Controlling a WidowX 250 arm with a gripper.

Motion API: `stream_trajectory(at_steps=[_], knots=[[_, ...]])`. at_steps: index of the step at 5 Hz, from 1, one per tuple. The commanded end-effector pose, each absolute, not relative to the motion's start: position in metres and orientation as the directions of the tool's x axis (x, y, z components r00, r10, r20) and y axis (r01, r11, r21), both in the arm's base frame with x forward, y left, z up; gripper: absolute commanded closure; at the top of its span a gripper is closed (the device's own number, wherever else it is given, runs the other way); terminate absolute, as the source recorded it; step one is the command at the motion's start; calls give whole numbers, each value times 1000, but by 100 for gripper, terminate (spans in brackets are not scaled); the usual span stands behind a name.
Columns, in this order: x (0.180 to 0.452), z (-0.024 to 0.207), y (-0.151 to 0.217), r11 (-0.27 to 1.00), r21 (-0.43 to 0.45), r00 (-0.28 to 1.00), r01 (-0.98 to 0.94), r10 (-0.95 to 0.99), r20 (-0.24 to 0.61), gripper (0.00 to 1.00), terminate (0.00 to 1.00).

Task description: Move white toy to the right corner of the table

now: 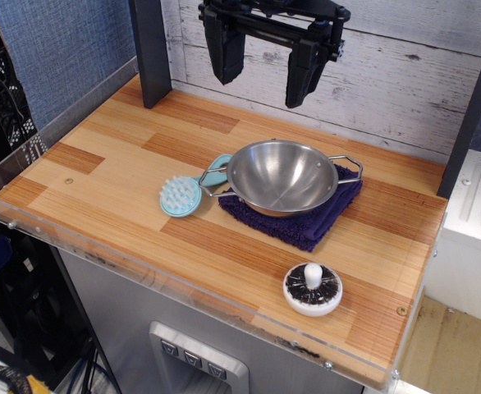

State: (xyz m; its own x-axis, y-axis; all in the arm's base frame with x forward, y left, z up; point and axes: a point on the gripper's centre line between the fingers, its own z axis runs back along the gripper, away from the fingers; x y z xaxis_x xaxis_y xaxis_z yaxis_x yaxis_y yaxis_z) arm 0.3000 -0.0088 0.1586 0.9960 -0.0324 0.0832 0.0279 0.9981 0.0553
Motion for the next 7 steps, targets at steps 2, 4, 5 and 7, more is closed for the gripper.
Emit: stream_trajectory(at_steps=[2,4,5,7], knots=[[297,156,-5,998,58,996,28,-33,87,0,0],[285,135,12,997,35,995,72,-74,67,0,0],[266,126,-17,985,11,984,170,-171,53,0,0],[243,90,-52,960,41,961,278,-278,-12,0,0]])
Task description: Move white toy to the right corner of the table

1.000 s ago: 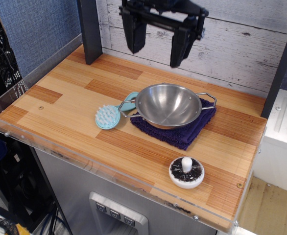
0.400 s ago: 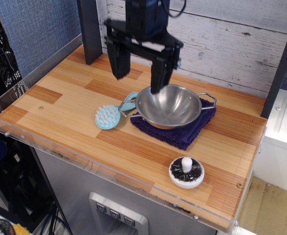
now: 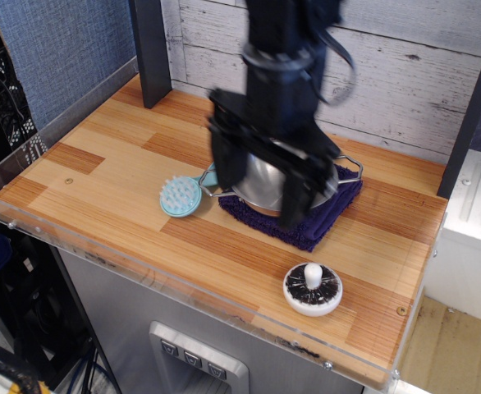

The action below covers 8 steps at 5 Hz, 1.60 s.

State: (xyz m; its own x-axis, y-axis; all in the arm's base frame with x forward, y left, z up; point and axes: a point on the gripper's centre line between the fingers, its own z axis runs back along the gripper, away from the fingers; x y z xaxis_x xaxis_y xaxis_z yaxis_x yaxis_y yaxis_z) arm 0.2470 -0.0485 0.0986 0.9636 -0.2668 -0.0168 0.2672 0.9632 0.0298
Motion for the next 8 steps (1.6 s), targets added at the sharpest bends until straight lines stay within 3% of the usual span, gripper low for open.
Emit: stream_trajectory(at_steps=[1,3,5,8], knots=[[242,66,-55,959,47,959,280,-278,-52,0,0],[247,50,-70,957,40,956,289,-286,-59,0,0],[246,54,-77,966,11,966,257,-257,-15,0,0],[256,18,-72,966,38,965,256,-253,-69,0,0]])
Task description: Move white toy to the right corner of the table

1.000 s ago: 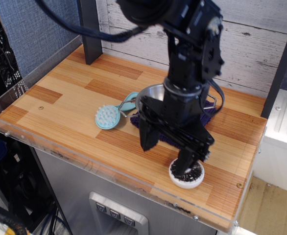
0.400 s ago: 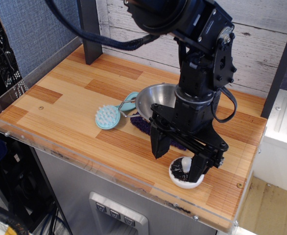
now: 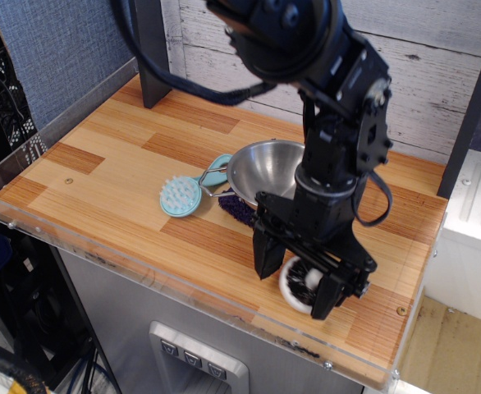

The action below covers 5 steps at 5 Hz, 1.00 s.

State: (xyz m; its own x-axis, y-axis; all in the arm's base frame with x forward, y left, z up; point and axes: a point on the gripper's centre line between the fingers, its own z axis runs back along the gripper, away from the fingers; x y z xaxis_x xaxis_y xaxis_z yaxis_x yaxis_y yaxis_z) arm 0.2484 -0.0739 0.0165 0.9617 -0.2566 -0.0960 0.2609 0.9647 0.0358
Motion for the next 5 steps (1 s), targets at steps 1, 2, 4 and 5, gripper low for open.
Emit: stream_trajectory(at_steps=[1,2,4,5], knots=[[255,17,-73,965,38,964,259,-256,-71,0,0],[253,20,-75,968,34,968,249,-247,-47,100,0],[255,82,-72,955,25,949,296,-297,109,100,0],[256,131,-38,971,34,927,239,-238,288,100,0]])
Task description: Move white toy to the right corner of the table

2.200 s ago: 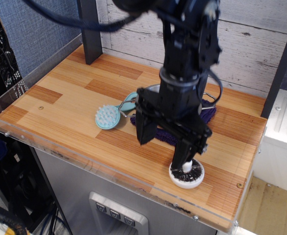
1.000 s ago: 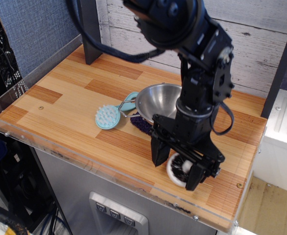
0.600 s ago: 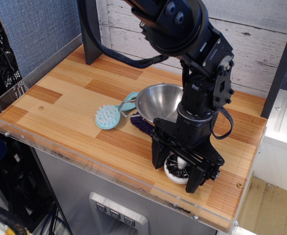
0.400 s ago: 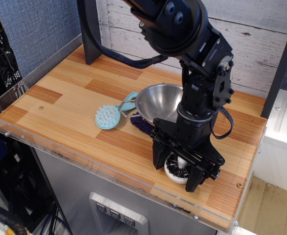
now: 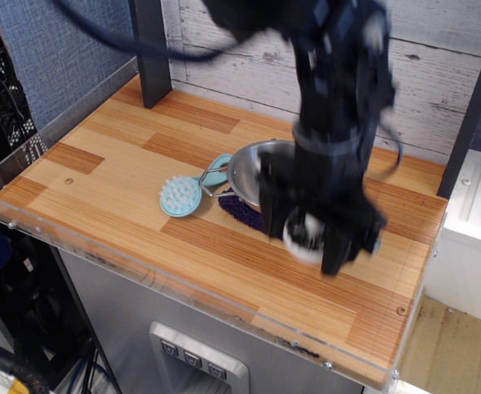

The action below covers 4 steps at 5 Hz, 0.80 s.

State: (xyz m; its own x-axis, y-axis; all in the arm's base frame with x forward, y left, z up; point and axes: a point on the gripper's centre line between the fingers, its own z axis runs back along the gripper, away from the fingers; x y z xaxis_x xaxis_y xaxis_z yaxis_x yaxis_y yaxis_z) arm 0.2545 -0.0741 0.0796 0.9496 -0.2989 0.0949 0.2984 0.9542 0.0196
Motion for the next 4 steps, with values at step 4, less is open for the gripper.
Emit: stream_trajectory(at_steps=[4], knots=[[286,123,159,981,118,986,-154,145,79,100,0]])
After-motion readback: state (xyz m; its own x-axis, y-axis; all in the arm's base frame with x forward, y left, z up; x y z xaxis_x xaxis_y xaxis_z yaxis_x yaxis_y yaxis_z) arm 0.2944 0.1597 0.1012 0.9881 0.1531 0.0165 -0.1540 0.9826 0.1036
